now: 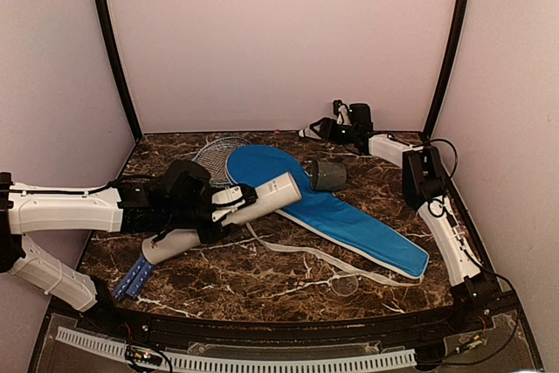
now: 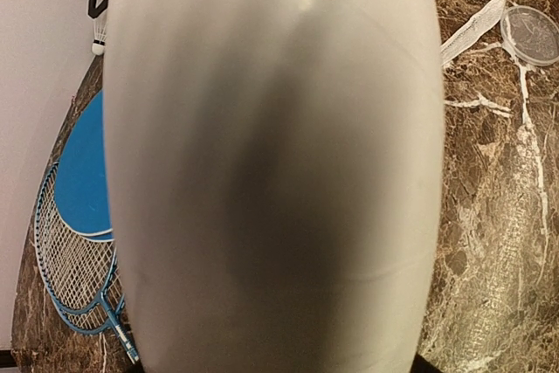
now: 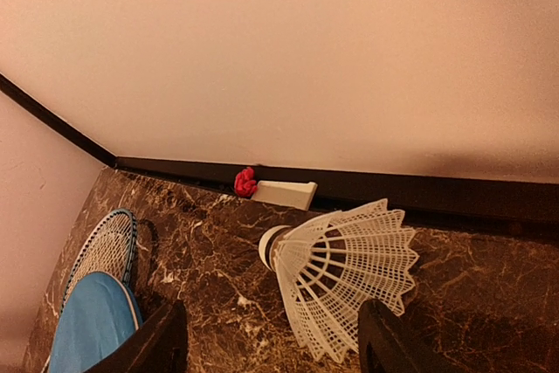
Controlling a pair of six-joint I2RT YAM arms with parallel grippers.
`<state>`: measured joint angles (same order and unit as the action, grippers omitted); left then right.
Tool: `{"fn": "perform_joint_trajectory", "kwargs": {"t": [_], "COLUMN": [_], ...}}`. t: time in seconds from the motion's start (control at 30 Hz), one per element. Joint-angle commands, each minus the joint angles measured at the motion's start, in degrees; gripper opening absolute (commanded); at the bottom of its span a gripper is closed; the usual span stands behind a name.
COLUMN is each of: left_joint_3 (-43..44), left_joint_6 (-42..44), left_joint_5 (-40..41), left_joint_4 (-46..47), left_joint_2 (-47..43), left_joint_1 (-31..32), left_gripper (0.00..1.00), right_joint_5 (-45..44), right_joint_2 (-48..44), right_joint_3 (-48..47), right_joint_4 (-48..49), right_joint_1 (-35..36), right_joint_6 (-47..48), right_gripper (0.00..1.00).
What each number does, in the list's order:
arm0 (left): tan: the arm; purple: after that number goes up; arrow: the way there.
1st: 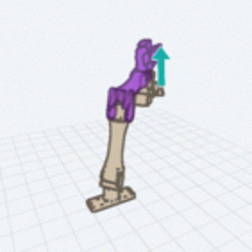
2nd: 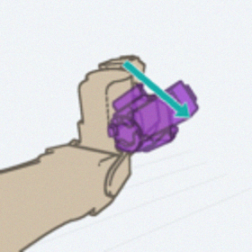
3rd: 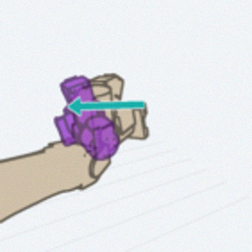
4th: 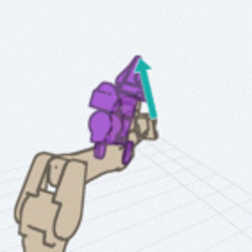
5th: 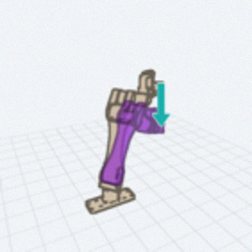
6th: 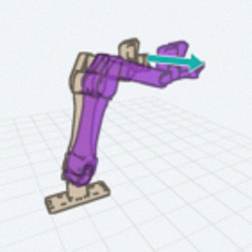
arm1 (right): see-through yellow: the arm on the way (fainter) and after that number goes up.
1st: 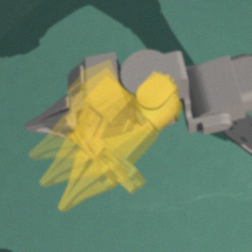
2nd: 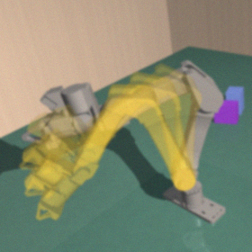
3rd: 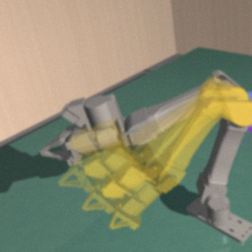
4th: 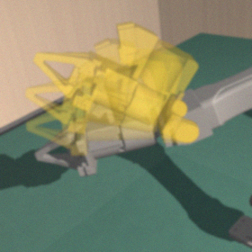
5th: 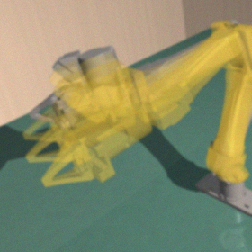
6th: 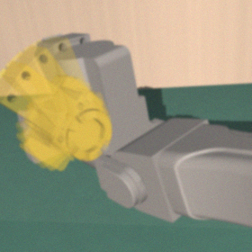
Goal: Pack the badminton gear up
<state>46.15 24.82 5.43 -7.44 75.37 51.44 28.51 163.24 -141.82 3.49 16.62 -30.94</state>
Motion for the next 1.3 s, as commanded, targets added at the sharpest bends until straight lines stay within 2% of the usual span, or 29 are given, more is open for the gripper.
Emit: {"fn": "perform_joint_trajectory", "kwargs": {"t": [0.0,0.2,0.47,0.57,0.73,0.87,0.97,1.13,1.27], "left_joint_3": [1.57,1.53,1.49,1.44,1.40,1.40,1.33,1.14,1.07], "left_joint_6": [-1.08,-1.19,-1.36,-1.40,-1.37,-1.34,-1.22,-1.04,-1.00], "left_joint_5": [-1.20,-1.21,-1.04,-0.95,-0.51,-0.51,-0.43,-0.18,-0.38], "left_joint_4": [0.97,1.15,1.25,1.28,1.13,1.17,1.10,1.03,1.06], "left_joint_2": [-0.12,-0.58,-0.75,-0.74,-0.99,-1.27,-1.51,-1.89,-2.07], "left_joint_1": [0.06,0.06,0.00,0.06,0.06,0.02,0.06,0.06,0.06], "left_gripper": [0.58,0.57,0.57,0.57,0.57,0.57,0.57,0.57,0.57], "right_joint_5": [0.20,-0.44,-0.45,-0.45,-0.48,-0.52,0.05,0.36,0.36], "right_joint_2": [2.33,2.96,3.75,4.37,4.68,4.31,3.60,0.19,-6.21], "right_joint_3": [-1.96,-2.48,-3.19,-3.29,-3.53,-2.74,-1.06,4.09,13.83], "right_joint_4": [3.55,3.60,4.15,6.01,6.84,7.14,8.57,10.36,14.72], "right_joint_1": [0.49,0.48,0.27,0.34,0.33,0.32,0.20,-0.46,-2.19], "right_joint_6": [-3.74,-5.30,-6.68,-6.68,-9.24,-9.23,-9.23,-9.12,-9.12], "right_gripper": [0.67,0.59,0.36,0.36,0.18,0.10,0.01,0.00,0.00]}}
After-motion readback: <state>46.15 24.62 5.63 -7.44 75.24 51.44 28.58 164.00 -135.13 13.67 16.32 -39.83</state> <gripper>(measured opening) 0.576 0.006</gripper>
